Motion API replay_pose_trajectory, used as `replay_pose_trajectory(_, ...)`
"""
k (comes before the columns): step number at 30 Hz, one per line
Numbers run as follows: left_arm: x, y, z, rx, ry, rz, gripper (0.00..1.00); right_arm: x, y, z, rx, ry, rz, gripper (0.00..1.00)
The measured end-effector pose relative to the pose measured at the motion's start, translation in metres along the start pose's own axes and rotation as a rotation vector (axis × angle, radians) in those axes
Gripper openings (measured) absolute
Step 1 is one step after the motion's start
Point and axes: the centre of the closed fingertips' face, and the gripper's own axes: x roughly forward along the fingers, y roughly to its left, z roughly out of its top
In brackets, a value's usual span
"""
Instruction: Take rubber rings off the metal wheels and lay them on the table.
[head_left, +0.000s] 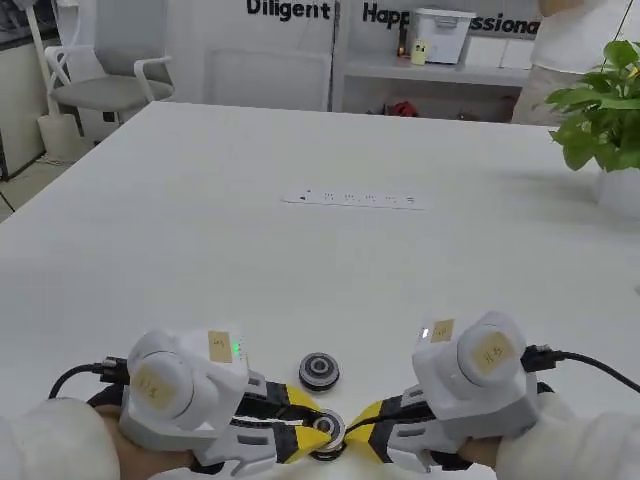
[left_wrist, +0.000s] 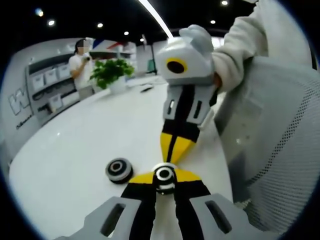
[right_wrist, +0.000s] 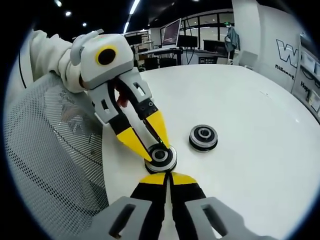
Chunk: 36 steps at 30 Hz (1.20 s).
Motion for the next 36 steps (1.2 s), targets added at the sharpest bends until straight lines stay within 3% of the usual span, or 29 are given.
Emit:
replay_pose_trajectory(23, 0.0013, -0.0002, 0.0000, 0.018, -0.004, 0.014, 0.14, -0.0049, -0.0032, 0.0031, 0.041, -0.002, -0.026, 0.00)
replay_pose_trajectory(26, 0.0012, -0.0004, 0.0001, 0.019, -0.004, 0.013, 0.14, -0.0054, -0.0040, 0.0036, 0.071, -0.004, -0.023, 0.00)
replay_pose_trajectory(33, 0.0016, 0.0006, 0.0006, 0.004, -0.007, 0.008, 0.14, -0.0073, -0.0073, 0.0048, 0.223, -0.054, 0.007, 0.00)
replay_pose_trajectory(36, 0.0016, 0.0010, 0.0004, 0.007, -0.007, 0.003, 0.14, -0.0075, -0.0082, 0.0053, 0.246, -0.060, 0.023, 0.00)
